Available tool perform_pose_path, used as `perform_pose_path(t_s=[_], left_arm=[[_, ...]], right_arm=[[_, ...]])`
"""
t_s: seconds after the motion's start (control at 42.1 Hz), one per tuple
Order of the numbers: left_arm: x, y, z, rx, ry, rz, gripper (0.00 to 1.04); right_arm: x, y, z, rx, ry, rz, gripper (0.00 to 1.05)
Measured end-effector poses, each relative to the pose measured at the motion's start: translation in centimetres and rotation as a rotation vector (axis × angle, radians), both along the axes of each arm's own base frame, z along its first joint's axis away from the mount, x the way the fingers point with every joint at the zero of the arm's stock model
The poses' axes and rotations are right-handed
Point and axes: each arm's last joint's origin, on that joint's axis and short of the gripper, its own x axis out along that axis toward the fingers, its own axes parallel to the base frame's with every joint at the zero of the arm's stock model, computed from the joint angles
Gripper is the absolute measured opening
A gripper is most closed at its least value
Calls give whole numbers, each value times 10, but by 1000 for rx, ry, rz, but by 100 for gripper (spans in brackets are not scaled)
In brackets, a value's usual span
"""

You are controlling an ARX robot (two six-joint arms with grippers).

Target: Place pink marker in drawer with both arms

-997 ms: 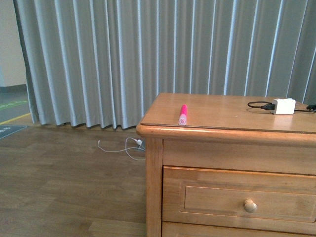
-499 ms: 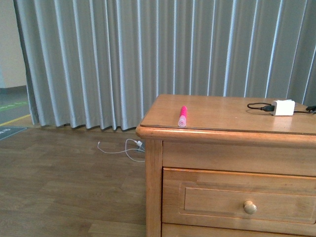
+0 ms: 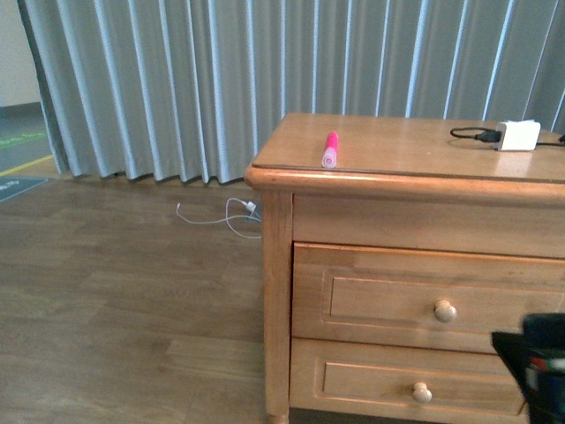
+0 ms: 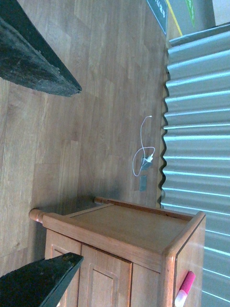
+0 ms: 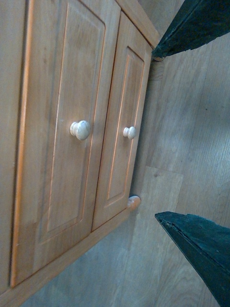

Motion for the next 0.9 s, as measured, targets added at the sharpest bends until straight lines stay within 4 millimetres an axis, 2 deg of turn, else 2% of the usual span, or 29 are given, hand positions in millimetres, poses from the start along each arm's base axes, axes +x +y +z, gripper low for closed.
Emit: perform_pose_path(t_s=[0.119,0.356,0.594,0.902], left_arm=[[0,0,0,0,0,0,99],[0,0,0,0,0,0,99],[0,0,0,0,0,0,99],[0,0,0,0,0,0,99]], right_arm=[[31,14,-15,-37,35,-13,96],[80,33,-41,-82,28,-31,96],[126,38,-59,-96,0,-121,96],[145,37,-67,-84,-1,-173,96]])
